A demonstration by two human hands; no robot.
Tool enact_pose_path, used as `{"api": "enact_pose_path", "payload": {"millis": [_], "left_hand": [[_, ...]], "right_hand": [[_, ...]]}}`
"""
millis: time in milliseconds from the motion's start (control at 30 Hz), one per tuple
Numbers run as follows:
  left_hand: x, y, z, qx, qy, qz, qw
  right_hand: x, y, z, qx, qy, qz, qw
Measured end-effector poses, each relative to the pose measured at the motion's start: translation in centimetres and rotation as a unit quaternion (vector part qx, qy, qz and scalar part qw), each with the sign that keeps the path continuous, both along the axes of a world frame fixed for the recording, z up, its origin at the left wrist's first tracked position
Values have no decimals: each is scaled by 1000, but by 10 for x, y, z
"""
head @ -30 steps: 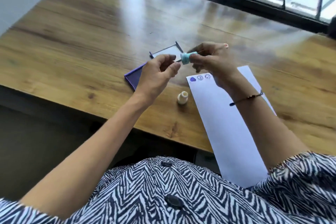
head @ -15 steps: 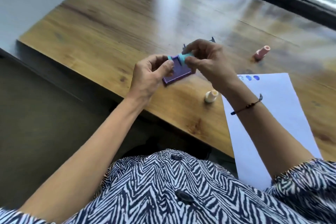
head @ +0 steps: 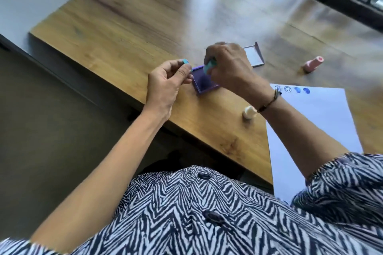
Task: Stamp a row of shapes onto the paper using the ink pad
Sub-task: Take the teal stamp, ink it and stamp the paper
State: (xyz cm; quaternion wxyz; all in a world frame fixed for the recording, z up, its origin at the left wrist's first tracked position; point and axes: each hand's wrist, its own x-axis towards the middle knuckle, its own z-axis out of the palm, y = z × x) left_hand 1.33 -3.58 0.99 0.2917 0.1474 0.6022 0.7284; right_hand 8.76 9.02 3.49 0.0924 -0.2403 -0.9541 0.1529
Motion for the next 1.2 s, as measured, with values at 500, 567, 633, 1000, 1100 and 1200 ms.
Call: {"api": "enact_pose_path", "payload": {"millis": [500,567,633,1000,1100,1200], "left_hand": [[6,15,3,9,23,-55,998],[16,23,11,18,47,-87,995],[39,33,18,21,65,-148,987],[179,86,22,-33,203,-313,927],[183,93,7,-67,228,-329,914],[182,94,-3,-84,259,-333,903]], "right_hand": [[23,17,11,-124,91,-111,982],[60,33,11,-162,191,-229,941],[107,43,3,-197,250,-336,886],[196,28,-32,-436,522,-429,595],[203,38,-25,-434,492,-438,615],[204,60,-14,-304,337,-428,781]]}}
